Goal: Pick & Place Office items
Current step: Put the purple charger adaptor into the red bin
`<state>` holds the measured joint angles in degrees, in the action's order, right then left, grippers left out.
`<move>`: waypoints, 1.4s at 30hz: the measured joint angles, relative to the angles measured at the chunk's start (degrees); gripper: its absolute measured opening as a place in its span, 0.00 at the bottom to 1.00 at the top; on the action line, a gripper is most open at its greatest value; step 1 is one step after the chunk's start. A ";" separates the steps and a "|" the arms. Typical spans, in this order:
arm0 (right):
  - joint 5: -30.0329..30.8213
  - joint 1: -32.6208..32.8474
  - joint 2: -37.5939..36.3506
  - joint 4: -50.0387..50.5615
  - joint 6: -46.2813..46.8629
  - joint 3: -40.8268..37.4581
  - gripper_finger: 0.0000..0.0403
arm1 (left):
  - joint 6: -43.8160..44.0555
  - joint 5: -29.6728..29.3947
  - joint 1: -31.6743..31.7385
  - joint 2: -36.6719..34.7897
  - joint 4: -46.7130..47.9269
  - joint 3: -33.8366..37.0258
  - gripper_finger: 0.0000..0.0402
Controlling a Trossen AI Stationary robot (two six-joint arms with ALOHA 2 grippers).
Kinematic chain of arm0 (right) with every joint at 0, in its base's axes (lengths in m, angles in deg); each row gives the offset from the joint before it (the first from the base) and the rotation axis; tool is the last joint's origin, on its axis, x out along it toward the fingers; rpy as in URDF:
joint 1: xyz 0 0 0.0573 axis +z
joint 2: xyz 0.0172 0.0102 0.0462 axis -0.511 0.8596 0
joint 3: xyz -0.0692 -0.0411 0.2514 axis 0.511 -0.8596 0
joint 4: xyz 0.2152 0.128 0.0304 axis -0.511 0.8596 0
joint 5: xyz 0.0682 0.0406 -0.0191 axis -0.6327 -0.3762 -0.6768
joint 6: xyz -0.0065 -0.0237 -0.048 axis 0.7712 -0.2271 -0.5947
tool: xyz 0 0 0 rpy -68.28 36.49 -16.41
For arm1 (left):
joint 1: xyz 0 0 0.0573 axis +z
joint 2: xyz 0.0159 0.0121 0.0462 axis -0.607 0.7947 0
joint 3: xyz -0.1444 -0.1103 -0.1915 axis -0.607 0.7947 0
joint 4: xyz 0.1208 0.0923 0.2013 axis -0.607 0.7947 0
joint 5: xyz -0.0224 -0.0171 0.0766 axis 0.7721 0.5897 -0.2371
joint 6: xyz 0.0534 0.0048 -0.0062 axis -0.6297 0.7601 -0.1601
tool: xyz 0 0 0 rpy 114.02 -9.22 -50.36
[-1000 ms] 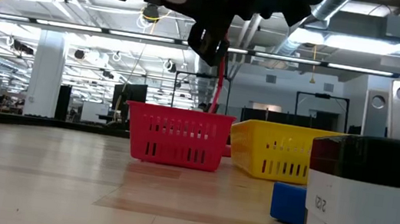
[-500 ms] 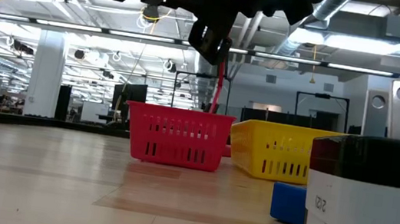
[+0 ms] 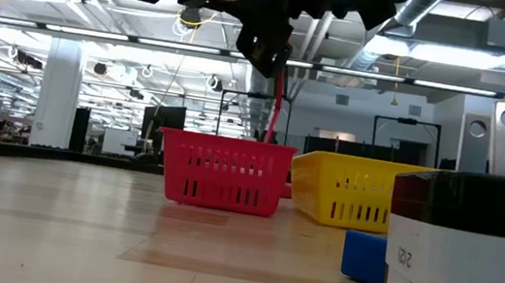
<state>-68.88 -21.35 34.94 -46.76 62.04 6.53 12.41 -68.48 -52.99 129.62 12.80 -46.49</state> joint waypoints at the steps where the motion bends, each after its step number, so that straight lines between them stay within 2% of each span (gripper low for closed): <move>1: 0.05 0.01 -0.01 -0.01 -0.66 0.00 0.58 | 0.00 0.00 0.00 0.00 0.12 0.00 0.32; 5: 0.73 -0.51 -0.14 0.82 -1.84 0.04 0.71 | 0.28 0.00 0.00 0.00 0.44 0.07 0.32; 8: 1.89 -0.87 -1.28 6.80 -4.24 0.04 0.77 | 0.45 0.00 -0.04 -0.48 2.07 0.08 0.32; 12: 8.67 -0.40 -3.69 16.11 -7.41 0.04 0.81 | 2.19 -0.63 -0.05 -2.41 2.61 0.07 0.32; 15: 14.95 1.44 -6.27 22.97 -9.21 -0.02 0.83 | 3.55 -9.84 0.09 -3.30 3.40 0.04 0.32; 17: 16.87 2.73 -9.19 24.51 -9.78 -1.55 0.83 | 3.78 -14.20 1.11 -3.30 5.01 0.04 0.32; 21: 18.73 4.80 -16.97 19.55 -5.93 -10.66 0.82 | 7.97 -14.57 3.57 -1.82 5.90 -0.09 0.32; 26: 31.58 7.69 -29.17 7.16 -0.28 -25.72 0.80 | 8.43 -13.86 7.03 0.64 6.48 -2.82 0.32; 30: 38.19 9.90 -36.45 -1.64 1.99 -34.69 0.80 | 9.62 -10.84 9.66 5.47 11.02 -7.32 0.32; 36: 43.11 10.50 -42.05 -3.97 2.13 -39.61 0.80 | 9.70 -10.60 11.73 12.87 19.40 -13.92 0.32; 42: 43.19 10.21 -41.56 -4.33 1.71 -40.03 0.80 | 10.82 -10.72 12.23 14.47 22.67 -15.79 0.32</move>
<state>-25.69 -11.14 -6.62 -51.09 63.75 -33.51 23.22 -79.20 -40.76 144.09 35.48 -62.28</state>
